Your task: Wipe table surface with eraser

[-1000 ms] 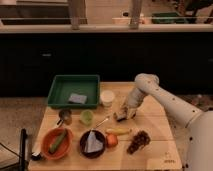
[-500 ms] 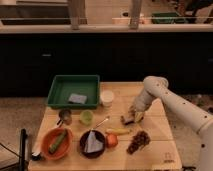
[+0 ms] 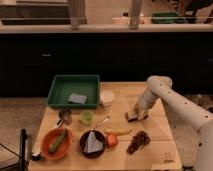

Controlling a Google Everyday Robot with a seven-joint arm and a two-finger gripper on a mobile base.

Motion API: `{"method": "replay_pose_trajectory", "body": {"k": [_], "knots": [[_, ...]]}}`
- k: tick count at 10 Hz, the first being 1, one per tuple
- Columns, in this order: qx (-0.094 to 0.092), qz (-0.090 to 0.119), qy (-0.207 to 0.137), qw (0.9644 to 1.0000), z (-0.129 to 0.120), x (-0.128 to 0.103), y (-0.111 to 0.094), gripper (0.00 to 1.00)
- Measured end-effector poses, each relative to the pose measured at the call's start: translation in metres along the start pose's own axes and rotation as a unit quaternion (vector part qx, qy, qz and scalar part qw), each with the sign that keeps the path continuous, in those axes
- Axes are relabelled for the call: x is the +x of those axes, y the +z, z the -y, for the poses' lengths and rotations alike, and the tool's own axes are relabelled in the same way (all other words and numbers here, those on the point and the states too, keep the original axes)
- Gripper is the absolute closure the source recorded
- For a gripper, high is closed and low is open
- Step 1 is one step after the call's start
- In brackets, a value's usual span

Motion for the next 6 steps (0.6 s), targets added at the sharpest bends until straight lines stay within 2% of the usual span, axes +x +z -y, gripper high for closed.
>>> {"method": "replay_pose_trajectory", "body": {"k": [3, 6], "knots": [[0.014, 0.007, 0.015, 0.9998, 0.029, 0.003, 0.007, 1.00], [0.015, 0.004, 0.012, 0.9998, 0.032, 0.002, 0.008, 1.00]]}}
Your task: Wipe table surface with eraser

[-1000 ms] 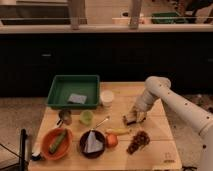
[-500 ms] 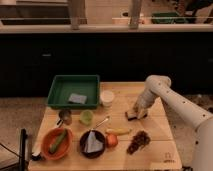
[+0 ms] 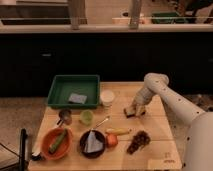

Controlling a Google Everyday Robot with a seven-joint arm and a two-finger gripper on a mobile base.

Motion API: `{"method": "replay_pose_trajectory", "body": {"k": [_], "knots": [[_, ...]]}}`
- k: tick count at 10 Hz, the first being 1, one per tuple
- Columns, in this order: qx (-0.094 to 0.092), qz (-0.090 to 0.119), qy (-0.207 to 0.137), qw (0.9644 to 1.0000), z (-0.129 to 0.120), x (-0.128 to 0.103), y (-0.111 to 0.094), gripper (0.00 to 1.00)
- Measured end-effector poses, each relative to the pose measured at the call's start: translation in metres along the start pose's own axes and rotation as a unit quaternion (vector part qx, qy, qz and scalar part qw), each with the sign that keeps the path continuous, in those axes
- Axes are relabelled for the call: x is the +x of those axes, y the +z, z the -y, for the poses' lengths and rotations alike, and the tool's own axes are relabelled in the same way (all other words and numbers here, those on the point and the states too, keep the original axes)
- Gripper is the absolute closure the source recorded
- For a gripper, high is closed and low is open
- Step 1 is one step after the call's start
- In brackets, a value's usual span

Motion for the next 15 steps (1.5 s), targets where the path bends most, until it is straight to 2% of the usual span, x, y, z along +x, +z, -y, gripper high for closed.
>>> {"method": "replay_pose_trajectory", "body": {"k": [2, 5, 8, 10, 11, 13, 15], "knots": [[-0.001, 0.007, -0.008, 0.9999, -0.002, -0.003, 0.000, 1.00], [-0.009, 0.041, -0.060, 0.9973, -0.005, -0.053, 0.003, 1.00], [-0.012, 0.060, -0.104, 0.9927, -0.015, -0.086, -0.002, 1.00], [-0.025, 0.061, -0.122, 0.9904, -0.037, -0.088, -0.007, 1.00], [-0.031, 0.058, -0.122, 0.9903, -0.042, -0.086, -0.007, 1.00], [-0.041, 0.045, -0.109, 0.9922, -0.051, -0.065, -0.010, 1.00], [-0.040, 0.029, -0.086, 0.9951, -0.054, -0.043, -0.016, 1.00]]}}
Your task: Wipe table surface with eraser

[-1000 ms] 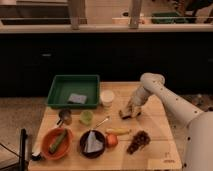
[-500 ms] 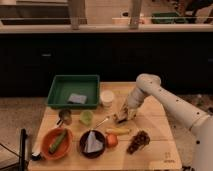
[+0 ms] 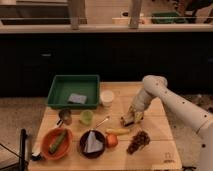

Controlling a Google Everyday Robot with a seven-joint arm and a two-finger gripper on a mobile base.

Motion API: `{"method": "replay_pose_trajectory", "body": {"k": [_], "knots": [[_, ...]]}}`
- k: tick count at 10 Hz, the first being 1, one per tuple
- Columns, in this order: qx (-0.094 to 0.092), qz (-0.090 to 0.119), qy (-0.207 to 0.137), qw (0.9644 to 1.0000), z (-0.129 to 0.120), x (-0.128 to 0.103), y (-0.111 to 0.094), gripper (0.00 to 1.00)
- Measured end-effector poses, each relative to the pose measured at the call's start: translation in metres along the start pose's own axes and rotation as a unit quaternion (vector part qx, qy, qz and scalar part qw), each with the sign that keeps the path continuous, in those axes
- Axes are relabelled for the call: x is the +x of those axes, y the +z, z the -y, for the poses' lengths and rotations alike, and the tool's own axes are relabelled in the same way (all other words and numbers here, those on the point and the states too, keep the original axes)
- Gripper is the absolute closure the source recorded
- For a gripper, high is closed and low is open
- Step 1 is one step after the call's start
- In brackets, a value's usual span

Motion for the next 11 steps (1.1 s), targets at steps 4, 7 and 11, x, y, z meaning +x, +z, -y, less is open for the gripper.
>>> {"method": "replay_pose_trajectory", "body": {"k": [4, 7, 11], "knots": [[0.026, -0.033, 0.041, 0.9983, 0.020, 0.030, -0.008, 1.00], [0.036, -0.041, 0.054, 0.9971, 0.047, 0.039, 0.000, 1.00], [0.047, -0.025, 0.034, 0.9980, 0.062, 0.018, 0.000, 1.00]]}}
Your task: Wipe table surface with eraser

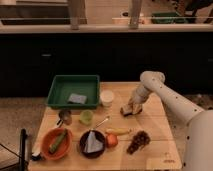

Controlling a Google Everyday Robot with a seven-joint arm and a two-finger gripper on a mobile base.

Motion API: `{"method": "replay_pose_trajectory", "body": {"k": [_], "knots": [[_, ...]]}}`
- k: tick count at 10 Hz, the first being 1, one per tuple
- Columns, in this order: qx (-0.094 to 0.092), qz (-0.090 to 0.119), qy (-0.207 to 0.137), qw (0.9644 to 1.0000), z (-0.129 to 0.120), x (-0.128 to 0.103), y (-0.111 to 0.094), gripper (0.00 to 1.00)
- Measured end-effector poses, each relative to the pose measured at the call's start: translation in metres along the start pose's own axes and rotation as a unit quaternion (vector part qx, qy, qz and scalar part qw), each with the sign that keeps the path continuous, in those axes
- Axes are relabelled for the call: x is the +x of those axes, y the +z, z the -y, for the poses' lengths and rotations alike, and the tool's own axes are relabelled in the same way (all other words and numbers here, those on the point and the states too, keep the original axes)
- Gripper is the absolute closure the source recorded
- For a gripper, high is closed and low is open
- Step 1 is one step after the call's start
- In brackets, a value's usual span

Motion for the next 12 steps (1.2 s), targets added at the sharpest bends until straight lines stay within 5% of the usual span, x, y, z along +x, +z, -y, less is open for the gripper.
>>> {"method": "replay_pose_trajectory", "body": {"k": [5, 8, 12], "knots": [[-0.017, 0.027, -0.071, 0.9970, -0.030, -0.046, -0.003, 1.00], [-0.034, 0.023, -0.062, 0.9972, -0.050, -0.031, -0.005, 1.00], [-0.031, -0.002, -0.023, 0.9992, -0.059, 0.002, -0.013, 1.00]]}}
